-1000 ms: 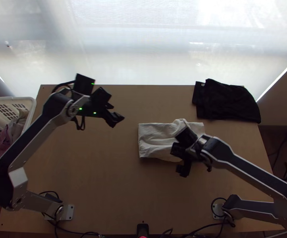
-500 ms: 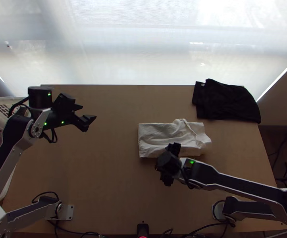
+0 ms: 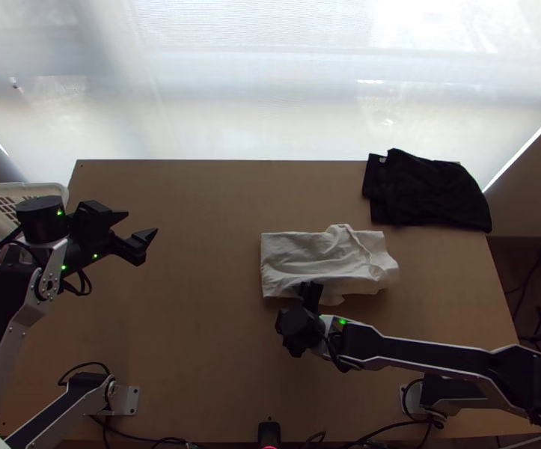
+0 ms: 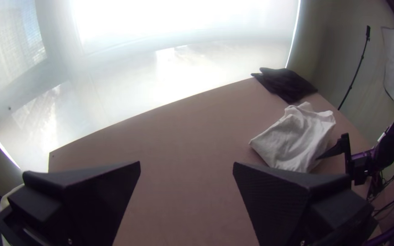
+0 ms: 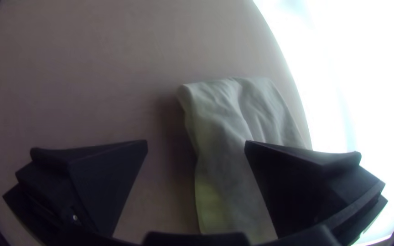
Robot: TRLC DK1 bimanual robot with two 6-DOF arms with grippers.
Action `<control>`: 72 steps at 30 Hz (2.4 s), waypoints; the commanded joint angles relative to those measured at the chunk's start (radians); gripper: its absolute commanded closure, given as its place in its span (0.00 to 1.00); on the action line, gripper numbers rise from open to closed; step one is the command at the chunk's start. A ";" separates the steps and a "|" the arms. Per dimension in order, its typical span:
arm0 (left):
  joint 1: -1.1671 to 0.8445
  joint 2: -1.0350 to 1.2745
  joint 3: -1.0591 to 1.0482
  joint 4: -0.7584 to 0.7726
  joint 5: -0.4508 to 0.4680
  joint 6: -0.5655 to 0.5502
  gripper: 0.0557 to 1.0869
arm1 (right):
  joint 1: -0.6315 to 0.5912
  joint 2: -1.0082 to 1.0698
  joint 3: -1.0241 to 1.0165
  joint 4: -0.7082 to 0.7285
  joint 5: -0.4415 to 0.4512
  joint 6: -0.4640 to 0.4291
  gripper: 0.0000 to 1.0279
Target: Fold the t-shirt
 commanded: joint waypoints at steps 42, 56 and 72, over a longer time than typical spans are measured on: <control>0.223 -0.239 -0.185 0.029 0.041 0.036 0.04 | -0.154 0.420 -0.068 0.691 0.097 -0.621 0.04; 0.238 -0.273 -0.182 0.007 0.053 0.045 0.04 | -0.204 0.538 0.002 0.740 0.157 -0.645 0.13; 0.240 -0.299 -0.176 -0.068 0.072 0.079 0.08 | -0.234 0.418 0.004 0.711 0.171 -0.579 0.97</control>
